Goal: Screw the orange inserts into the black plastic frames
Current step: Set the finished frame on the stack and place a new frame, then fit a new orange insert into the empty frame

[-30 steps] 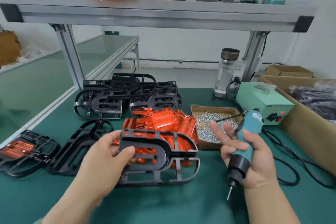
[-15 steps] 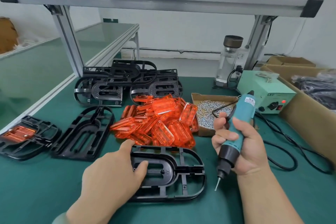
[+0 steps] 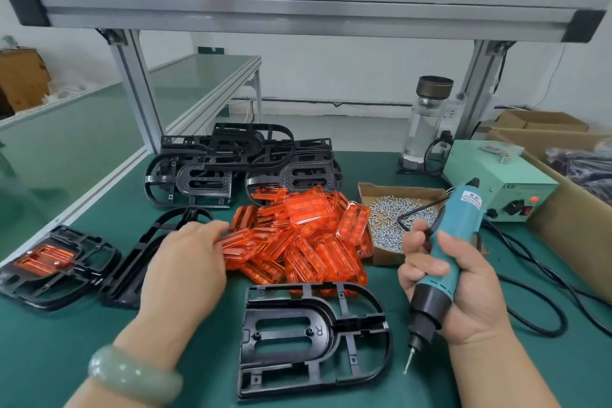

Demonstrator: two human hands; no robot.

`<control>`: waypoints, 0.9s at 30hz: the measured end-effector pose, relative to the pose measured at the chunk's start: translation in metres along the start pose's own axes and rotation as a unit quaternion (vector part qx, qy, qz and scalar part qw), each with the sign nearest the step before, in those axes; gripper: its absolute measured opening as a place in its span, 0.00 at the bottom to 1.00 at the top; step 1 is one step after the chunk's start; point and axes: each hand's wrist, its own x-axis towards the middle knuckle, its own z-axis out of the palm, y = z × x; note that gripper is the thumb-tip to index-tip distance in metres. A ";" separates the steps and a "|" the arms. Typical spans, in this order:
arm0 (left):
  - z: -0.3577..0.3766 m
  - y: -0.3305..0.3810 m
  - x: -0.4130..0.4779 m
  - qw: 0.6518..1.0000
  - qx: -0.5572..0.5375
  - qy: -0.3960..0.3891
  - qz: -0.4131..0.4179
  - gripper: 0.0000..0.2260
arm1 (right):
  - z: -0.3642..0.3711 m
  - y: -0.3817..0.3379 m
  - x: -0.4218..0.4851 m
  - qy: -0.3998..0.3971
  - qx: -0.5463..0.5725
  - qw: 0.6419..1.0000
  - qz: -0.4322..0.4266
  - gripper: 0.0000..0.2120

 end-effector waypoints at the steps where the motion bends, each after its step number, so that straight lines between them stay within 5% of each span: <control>1: 0.004 -0.005 0.009 0.999 0.032 -0.014 -0.002 0.18 | 0.000 0.000 0.000 -0.001 0.000 1.000 0.000 0.30; 5: 0.015 -0.010 0.032 0.985 0.063 -0.158 -0.035 0.26 | 0.001 0.002 0.000 -0.007 0.002 1.000 0.007 0.29; 9: 0.018 -0.016 0.044 0.988 0.082 -0.124 0.046 0.13 | 0.002 0.003 0.000 -0.004 -0.001 1.000 0.007 0.29; 14: 0.017 -0.018 0.046 0.972 0.078 -0.216 0.046 0.17 | 0.003 0.004 0.001 0.000 -0.002 1.000 0.012 0.32; 18: 0.011 -0.018 0.046 0.986 0.070 -0.139 0.054 0.14 | 0.004 0.005 0.001 0.001 -0.006 1.000 0.013 0.32; 22: 0.001 -0.009 0.043 0.996 -0.059 0.005 -0.063 0.09 | 0.003 0.005 0.001 -0.002 -0.007 1.000 0.012 0.33; 27: -0.011 0.015 0.030 0.928 -0.336 -0.010 -0.160 0.08 | 0.002 0.005 0.001 0.002 -0.012 1.000 0.008 0.33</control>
